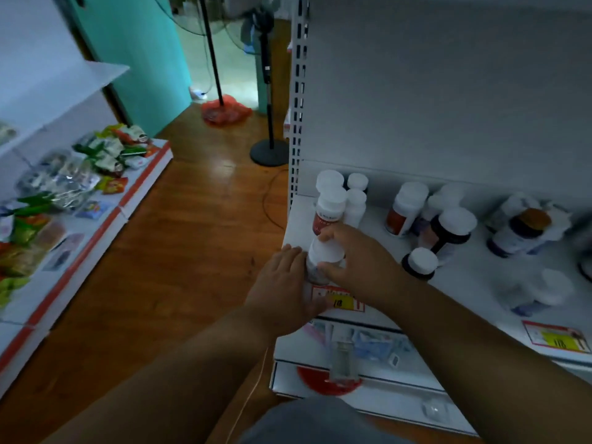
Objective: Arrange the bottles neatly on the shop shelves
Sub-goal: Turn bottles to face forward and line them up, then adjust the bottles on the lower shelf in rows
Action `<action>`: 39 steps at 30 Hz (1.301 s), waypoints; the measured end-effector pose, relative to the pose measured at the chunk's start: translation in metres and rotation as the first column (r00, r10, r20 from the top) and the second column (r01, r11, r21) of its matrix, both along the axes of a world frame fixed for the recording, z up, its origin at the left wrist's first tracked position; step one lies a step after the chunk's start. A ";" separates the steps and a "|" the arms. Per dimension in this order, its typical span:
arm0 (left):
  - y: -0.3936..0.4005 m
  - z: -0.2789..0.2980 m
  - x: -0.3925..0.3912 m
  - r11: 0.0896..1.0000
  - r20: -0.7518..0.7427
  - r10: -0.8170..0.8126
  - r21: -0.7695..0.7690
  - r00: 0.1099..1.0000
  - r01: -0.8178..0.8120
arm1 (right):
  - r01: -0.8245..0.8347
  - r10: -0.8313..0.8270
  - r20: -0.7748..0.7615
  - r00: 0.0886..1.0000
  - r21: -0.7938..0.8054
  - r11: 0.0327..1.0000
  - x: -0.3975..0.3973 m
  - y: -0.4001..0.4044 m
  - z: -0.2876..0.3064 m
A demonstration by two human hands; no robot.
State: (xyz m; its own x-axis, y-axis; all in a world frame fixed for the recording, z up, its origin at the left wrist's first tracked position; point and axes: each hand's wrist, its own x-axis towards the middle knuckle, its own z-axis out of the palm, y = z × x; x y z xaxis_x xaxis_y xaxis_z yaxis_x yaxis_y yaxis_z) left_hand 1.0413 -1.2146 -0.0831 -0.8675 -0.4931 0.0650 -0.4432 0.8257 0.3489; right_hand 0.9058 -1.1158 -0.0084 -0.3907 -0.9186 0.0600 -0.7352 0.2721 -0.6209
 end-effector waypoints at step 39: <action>0.190 0.071 -0.040 0.984 -0.346 -0.177 -0.038 0.921 0.175 | 0.297 -0.372 -0.260 0.891 -0.287 0.911 -0.012 0.242 0.050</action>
